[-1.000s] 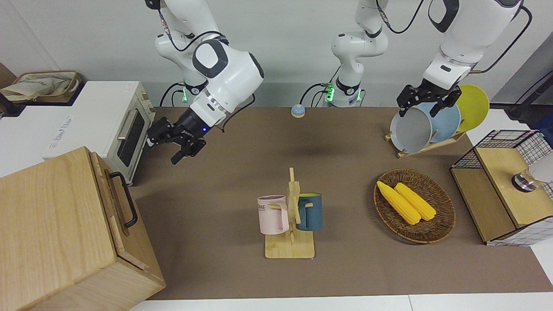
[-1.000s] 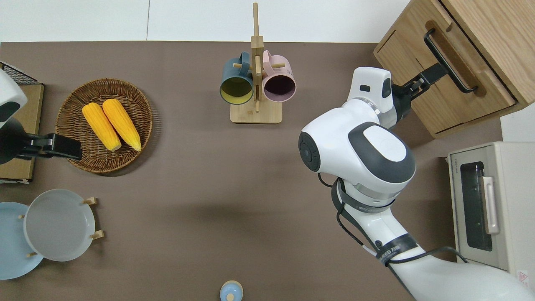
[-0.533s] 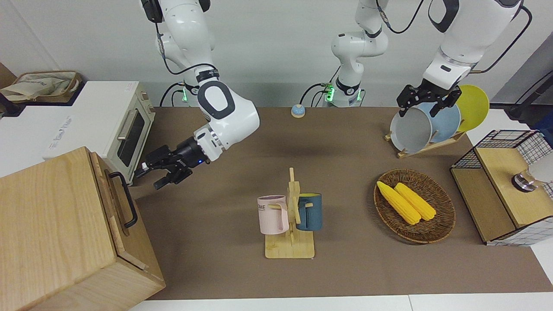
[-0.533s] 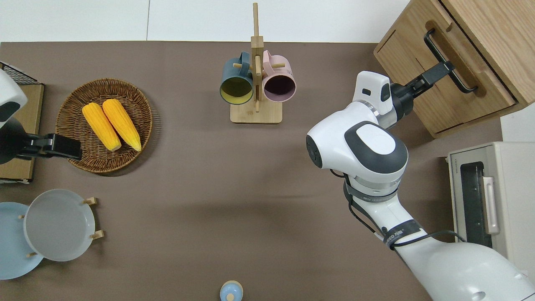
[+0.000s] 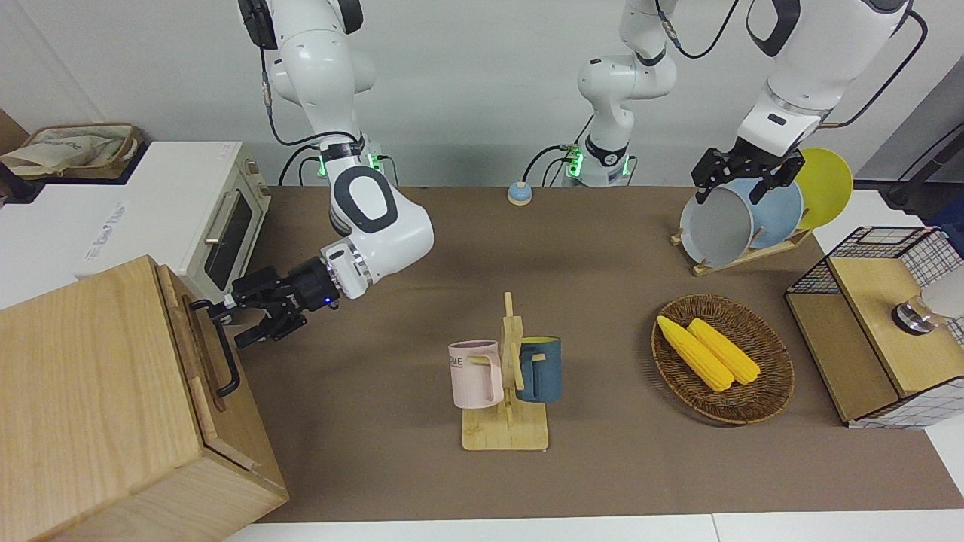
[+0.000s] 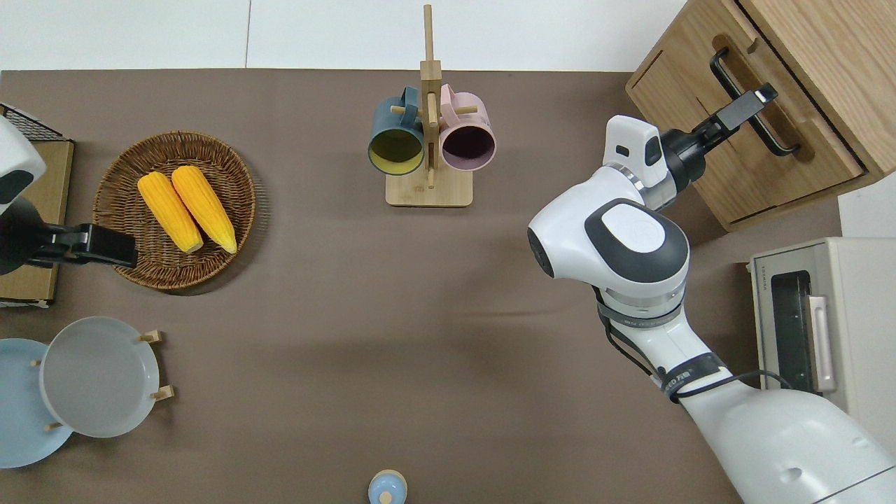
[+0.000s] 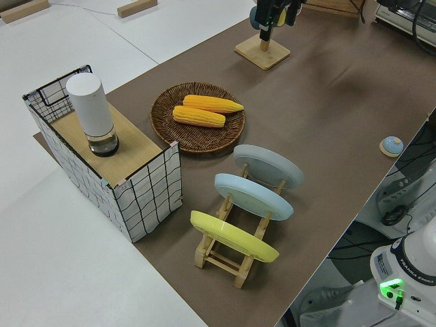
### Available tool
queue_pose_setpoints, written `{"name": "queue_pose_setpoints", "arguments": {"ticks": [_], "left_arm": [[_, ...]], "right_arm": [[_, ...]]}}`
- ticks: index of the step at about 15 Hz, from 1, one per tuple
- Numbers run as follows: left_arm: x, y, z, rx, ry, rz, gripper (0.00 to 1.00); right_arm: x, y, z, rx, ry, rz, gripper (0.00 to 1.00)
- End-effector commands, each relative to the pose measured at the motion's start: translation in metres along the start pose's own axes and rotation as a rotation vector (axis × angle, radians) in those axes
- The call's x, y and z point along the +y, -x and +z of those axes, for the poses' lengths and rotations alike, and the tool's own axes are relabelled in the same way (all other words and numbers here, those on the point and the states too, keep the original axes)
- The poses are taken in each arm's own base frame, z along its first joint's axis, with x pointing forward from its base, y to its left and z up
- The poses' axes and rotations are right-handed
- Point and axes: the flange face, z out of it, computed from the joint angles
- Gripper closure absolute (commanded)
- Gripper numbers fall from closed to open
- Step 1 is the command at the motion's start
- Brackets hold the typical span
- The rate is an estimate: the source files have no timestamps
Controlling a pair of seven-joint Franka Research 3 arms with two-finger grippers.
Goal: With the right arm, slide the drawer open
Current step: 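Pull the drawer handle toward the robot with the right gripper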
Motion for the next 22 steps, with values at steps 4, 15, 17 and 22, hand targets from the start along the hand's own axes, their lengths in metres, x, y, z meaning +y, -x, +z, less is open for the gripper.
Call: {"name": "queue_pose_setpoints", "arguments": {"ticks": [4,15,17,22], "left_arm": [[-0.001,-0.001,-0.004,-0.005,-0.016,0.011,0.01],[-0.001,-0.001,-0.004,-0.005,-0.016,0.011,0.01],[-0.001,-0.001,-0.004,-0.005,-0.016,0.011,0.01],[-0.001,-0.001,-0.004,-0.005,-0.016,0.011,0.01]], "right_arm": [[-0.005,-0.002,0.011,0.075,-0.029,0.069,0.117],[-0.012,-0.005,0.006,0.083,-0.022,0.033,0.996],[-0.012,-0.010,-0.008,0.096,-0.025,0.037,0.996],[-0.014,-0.026,-0.081,0.085,-0.018,0.011,0.996]]}}
